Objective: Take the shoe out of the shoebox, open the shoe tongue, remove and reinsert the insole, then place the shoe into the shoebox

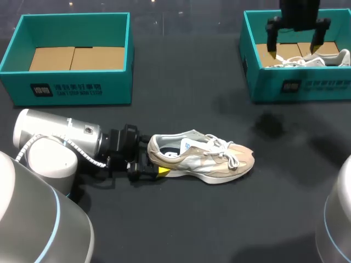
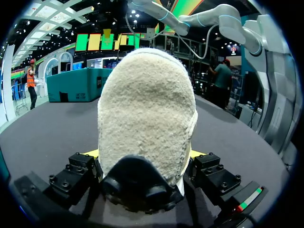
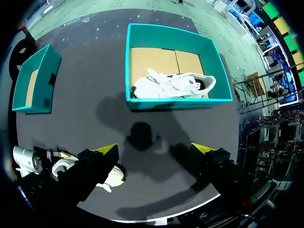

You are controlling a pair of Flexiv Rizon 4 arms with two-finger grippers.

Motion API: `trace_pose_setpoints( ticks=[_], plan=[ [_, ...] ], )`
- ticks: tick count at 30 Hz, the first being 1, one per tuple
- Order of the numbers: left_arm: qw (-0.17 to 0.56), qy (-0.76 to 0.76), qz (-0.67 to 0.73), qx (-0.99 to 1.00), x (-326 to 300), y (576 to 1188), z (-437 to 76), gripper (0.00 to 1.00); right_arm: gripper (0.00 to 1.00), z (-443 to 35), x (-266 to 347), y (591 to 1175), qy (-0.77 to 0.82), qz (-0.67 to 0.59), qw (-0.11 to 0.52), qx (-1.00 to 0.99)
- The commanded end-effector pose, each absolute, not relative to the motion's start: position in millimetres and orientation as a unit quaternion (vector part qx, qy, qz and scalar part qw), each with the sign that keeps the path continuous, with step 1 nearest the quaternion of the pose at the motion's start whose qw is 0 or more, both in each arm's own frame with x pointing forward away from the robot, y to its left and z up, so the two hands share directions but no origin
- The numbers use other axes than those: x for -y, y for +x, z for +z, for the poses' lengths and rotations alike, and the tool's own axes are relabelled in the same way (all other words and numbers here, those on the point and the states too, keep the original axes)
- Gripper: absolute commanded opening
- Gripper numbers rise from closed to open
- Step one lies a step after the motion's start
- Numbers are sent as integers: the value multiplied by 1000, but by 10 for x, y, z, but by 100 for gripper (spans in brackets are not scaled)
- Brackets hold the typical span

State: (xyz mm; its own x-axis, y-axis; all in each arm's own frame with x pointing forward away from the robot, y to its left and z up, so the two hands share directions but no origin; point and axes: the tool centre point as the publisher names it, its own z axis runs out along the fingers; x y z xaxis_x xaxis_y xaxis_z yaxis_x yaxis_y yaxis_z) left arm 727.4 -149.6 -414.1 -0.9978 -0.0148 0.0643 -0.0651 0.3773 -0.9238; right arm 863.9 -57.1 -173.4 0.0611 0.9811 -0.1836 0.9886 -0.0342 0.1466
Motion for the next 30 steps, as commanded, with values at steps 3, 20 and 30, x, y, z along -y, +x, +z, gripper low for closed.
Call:
trace_pose_setpoints(
  ticks=[3, 20, 30],
  plan=[
    [22, 25, 557, 830, 1466, 7249, -4174, 0, 100, -1927, -45, 8309, 719, -22, 144, -680],
    [22, 25, 557, 830, 1466, 7249, -4174, 0, 100, -1975, -144, 8267, 733, -35, 115, -669],
    [22, 25, 557, 830, 1466, 7249, -4174, 0, 100, -2039, -621, 8048, 743, -38, 138, -654]
  ],
)
